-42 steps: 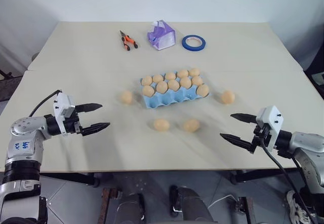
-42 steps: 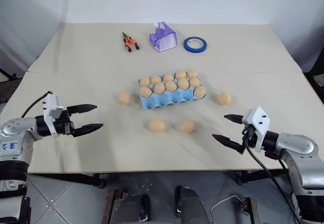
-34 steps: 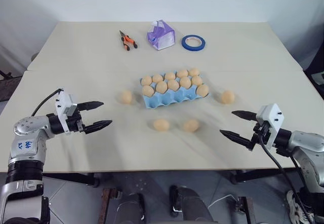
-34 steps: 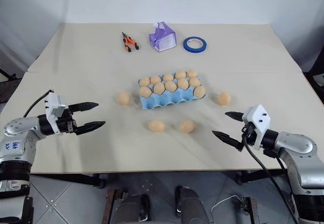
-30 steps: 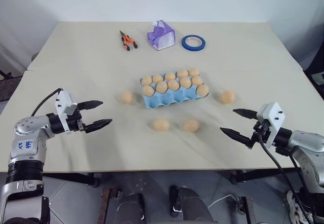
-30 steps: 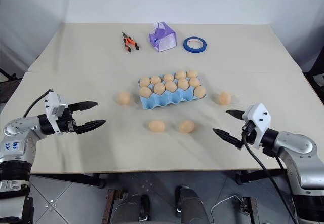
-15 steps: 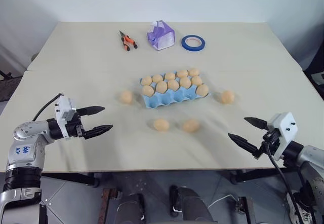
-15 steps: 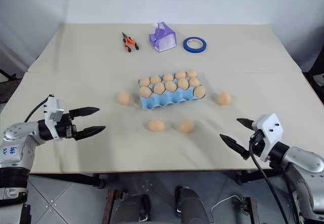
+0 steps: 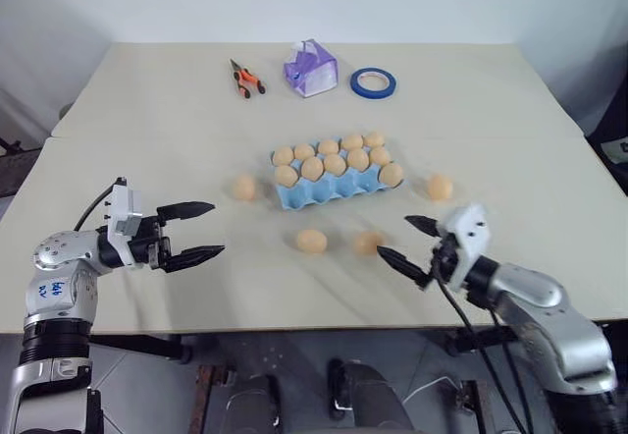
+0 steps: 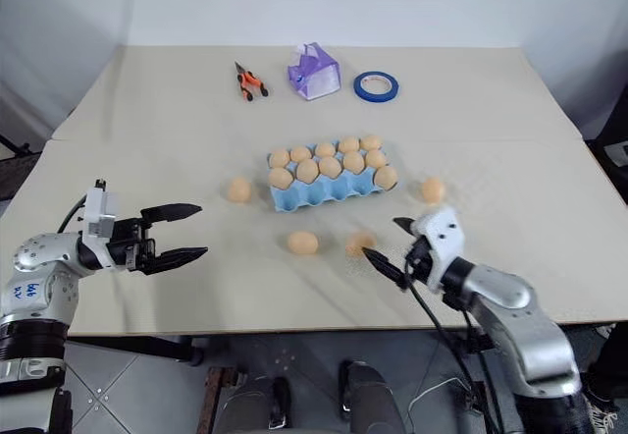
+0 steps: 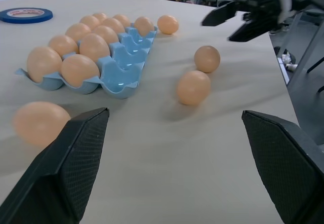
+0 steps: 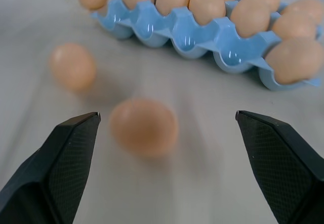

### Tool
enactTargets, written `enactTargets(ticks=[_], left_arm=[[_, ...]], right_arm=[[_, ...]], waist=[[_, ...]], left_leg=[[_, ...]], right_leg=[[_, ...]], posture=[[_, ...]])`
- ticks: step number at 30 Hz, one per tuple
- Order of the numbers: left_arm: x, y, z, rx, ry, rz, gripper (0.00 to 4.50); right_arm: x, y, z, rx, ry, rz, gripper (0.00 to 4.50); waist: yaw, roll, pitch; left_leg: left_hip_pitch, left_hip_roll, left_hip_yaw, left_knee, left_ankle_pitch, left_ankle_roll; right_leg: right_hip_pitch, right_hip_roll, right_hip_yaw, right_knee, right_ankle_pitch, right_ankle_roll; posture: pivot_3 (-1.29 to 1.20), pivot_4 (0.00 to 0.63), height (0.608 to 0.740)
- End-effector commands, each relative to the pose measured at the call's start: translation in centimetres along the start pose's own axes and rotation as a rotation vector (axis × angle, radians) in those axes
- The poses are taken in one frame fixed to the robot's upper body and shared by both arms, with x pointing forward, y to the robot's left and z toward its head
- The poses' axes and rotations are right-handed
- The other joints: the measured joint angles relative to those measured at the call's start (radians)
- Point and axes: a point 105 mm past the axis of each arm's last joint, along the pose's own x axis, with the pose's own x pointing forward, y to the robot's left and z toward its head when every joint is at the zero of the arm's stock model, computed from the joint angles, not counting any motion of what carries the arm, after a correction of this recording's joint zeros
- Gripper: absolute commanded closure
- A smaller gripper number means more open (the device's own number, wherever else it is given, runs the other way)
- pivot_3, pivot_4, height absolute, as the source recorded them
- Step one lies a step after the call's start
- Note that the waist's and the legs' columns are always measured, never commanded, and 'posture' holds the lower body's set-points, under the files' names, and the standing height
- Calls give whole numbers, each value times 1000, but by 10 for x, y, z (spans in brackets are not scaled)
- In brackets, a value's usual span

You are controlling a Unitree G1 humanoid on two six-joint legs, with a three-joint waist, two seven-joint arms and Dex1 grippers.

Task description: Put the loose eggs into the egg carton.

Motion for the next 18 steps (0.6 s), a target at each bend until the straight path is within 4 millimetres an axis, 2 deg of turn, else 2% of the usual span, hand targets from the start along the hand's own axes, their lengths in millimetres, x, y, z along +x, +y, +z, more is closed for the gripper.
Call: enactTargets(ticks=[1,5,12,15,18], left_arm=[[2,-1,12,37,-40,-16,21],[3,-1,13,37,-52,-6,21],[-1,-3,11,36,-62,26,21],[-2,-4,11,35,-65,35,0],[-2,-5,10,35,-66,38,0]], right_arm=[[18,-3,-1,-9,-5,-22,0],[33,1,-7,-12,17,18,0],[34,12,-17,-38,71,97,0],[33,10,-13,-57,41,82,574],[33,7,-9,-65,23,65,1709]], waist=[[1,0,0],[0,0,0],[-2,0,0],[-2,0,0],[0,0,0]], left_leg=[[0,0,0,0,0,0],[0,0,0,0,-1,0],[0,0,0,0,-2,0],[0,1,0,0,-2,0],[0,1,0,0,-1,0]], right_leg=[[0,0,0,0,0,0],[0,0,-1,0,0,0],[0,0,0,0,0,0],[0,0,0,1,0,0],[0,1,0,1,0,0]], posture=[[0,150,740],[0,150,740],[0,150,740],[0,150,740],[0,150,740]])
